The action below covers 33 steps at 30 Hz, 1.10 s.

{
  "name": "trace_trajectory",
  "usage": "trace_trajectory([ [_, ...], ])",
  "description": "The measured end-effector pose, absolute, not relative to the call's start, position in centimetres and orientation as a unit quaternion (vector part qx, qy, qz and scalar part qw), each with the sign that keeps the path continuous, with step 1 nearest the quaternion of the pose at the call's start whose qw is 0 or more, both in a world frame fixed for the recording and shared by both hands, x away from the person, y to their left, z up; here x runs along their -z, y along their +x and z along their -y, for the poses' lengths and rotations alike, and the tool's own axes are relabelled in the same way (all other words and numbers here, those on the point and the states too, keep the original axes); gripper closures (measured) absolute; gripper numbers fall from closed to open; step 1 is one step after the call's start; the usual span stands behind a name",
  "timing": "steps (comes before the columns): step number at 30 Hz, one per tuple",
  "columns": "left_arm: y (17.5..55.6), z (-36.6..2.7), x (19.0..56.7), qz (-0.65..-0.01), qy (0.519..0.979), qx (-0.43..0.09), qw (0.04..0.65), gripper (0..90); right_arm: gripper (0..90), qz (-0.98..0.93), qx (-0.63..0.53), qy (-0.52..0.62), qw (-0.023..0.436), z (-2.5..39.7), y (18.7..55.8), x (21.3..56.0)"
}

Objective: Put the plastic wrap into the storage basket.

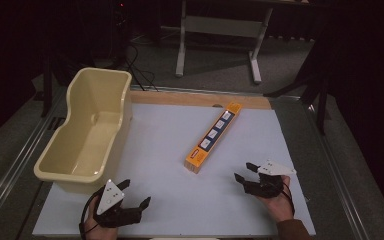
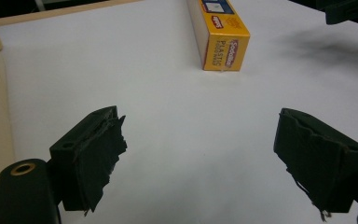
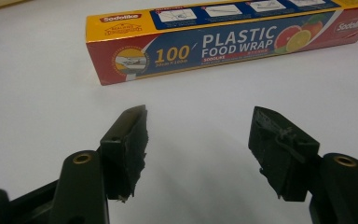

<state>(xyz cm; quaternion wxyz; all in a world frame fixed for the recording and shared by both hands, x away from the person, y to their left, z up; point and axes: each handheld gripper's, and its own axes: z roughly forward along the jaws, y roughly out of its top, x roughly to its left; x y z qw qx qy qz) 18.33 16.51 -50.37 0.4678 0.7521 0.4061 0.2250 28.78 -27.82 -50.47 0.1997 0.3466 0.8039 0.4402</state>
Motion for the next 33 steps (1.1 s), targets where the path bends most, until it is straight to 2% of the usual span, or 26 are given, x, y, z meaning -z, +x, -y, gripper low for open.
trace_trajectory([
  [13, 18.1, -16.6, 50.1, -0.393, 0.752, -0.236, 0.473, 15.3, 40.0, -0.809, -0.438, 0.343, 0.192, 27.2, 28.8, 50.5],
  [17, 18.1, -16.6, 50.0, -0.392, 0.751, -0.238, 0.475, 15.3, 50.0, -0.812, -0.443, 0.335, 0.180, 26.7, 29.0, 50.0],
  [20, 18.1, -16.7, 50.0, -0.393, 0.749, -0.238, 0.477, 15.3, 63.9, -0.812, -0.444, 0.334, 0.177, 26.1, 29.2, 49.4],
  [21, 18.1, -16.7, 50.0, -0.393, 0.749, -0.238, 0.477, 15.3, 63.9, -0.812, -0.444, 0.334, 0.177, 26.1, 29.2, 49.4],
  [22, 18.1, -16.7, 50.0, -0.392, 0.749, -0.238, 0.477, 15.3, 68.8, -0.812, -0.447, 0.332, 0.174, 25.9, 29.3, 49.4],
  [23, 18.1, -16.7, 50.0, -0.392, 0.750, -0.237, 0.477, 15.3, 80.6, -0.808, -0.452, 0.331, 0.180, 25.5, 29.4, 49.1],
  [25, 18.2, -16.7, 50.1, -0.393, 0.751, -0.237, 0.476, 15.3, 88.6, -0.804, -0.457, 0.336, 0.178, 25.1, 29.6, 48.8],
  [33, 18.1, -16.8, 50.0, -0.391, 0.749, -0.237, 0.480, 15.2, 90.0, -0.812, -0.456, 0.323, 0.170, 22.8, 30.9, 48.4],
])
